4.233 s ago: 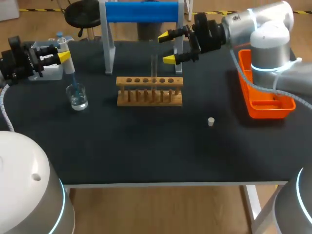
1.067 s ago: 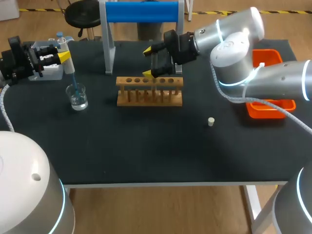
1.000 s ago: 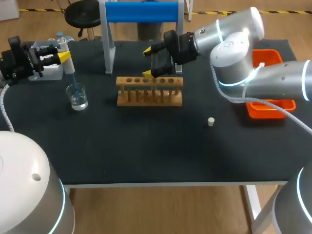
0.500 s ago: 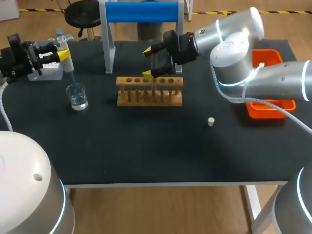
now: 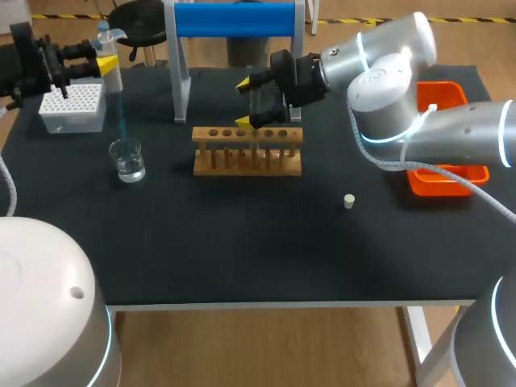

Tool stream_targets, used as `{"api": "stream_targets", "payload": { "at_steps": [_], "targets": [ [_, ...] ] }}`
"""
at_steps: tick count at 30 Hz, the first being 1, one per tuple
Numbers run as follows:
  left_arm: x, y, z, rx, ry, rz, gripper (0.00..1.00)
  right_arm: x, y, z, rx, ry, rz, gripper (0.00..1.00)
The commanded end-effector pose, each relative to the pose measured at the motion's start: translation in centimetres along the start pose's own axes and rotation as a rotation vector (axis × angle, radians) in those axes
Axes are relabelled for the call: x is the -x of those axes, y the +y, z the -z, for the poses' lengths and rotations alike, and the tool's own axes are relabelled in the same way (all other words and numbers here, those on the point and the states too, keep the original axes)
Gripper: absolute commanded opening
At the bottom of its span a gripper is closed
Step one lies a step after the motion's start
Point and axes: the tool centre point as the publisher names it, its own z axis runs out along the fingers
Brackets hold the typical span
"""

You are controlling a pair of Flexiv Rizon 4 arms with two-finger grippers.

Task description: Invert the test tube, pick up the pipette, mount the tip to pipette, aspirate from beaker and dispense into the tube, eject the tip, return the pipette, and cap with the stopper.

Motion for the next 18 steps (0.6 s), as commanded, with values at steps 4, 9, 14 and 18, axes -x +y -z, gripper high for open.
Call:
{"api": "stream_targets", "payload": {
  "at_steps": [4,9,14,18],
  "targets": [
    [-1.3,-4.7,-1.5,0.031,-0.004,0.007,0.00,0.1,0.0,0.0,-0.001,0.002,0.000,1.00],
    [-1.8,-7.7,-3.1,0.034,0.000,0.058,0.00,0.1,0.0,0.0,-0.001,0.002,0.000,1.00],
    [-2.6,-10.8,-5.4,0.020,0.015,0.083,0.00,0.1,0.0,0.0,-0.001,0.002,0.000,1.00],
    [-3.1,-13.1,-7.8,0.003,0.045,0.091,0.00,0.1,0.0,0.0,-0.001,0.002,0.000,1.00]
  ]
}}
